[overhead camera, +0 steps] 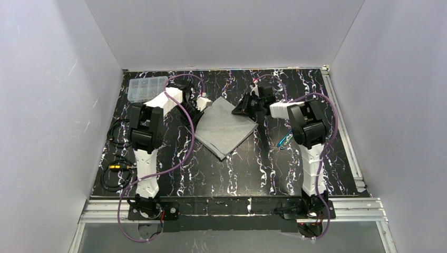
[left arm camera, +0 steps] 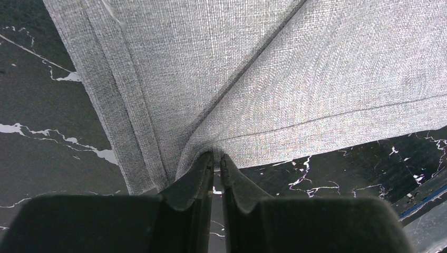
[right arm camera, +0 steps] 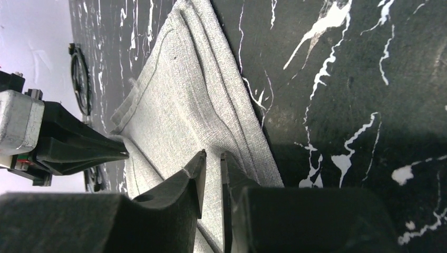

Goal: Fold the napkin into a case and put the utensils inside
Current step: Smooth out the top corner of the square-folded napkin at the center of the board.

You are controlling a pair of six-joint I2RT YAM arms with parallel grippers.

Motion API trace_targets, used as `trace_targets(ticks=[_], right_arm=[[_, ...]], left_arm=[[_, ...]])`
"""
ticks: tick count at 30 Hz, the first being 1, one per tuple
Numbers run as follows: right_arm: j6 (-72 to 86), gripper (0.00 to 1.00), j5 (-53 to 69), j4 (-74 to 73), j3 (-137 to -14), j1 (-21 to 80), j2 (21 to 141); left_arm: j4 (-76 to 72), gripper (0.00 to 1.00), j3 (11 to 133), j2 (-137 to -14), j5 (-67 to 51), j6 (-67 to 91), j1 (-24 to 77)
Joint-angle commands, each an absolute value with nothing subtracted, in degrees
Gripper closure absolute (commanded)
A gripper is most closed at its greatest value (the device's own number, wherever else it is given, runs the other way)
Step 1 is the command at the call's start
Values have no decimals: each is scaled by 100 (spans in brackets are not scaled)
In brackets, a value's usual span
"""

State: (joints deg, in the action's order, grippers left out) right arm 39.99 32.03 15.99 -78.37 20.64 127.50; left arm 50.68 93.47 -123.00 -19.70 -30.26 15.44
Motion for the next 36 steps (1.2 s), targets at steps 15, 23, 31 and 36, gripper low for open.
trace_targets(ticks=[15, 23, 31, 36], right_arm=[[5293, 75, 4171, 3516, -5072, 1646, 11002], [5264, 78, 4397, 3815, -5033, 1420, 11540], [5140, 78, 4620, 3171, -5334, 1402, 10878], [5219, 77, 4501, 3205, -5346, 1455, 10932]], left_arm=[[4860, 91, 9244, -11992, -1697, -3153, 1520], [4888, 91, 9272, -11988, -1710, -3152, 1519], [4939, 91, 9306, -11971, -1726, -3154, 1518], [4933, 90, 9258, -11962, -1728, -3105, 1518]])
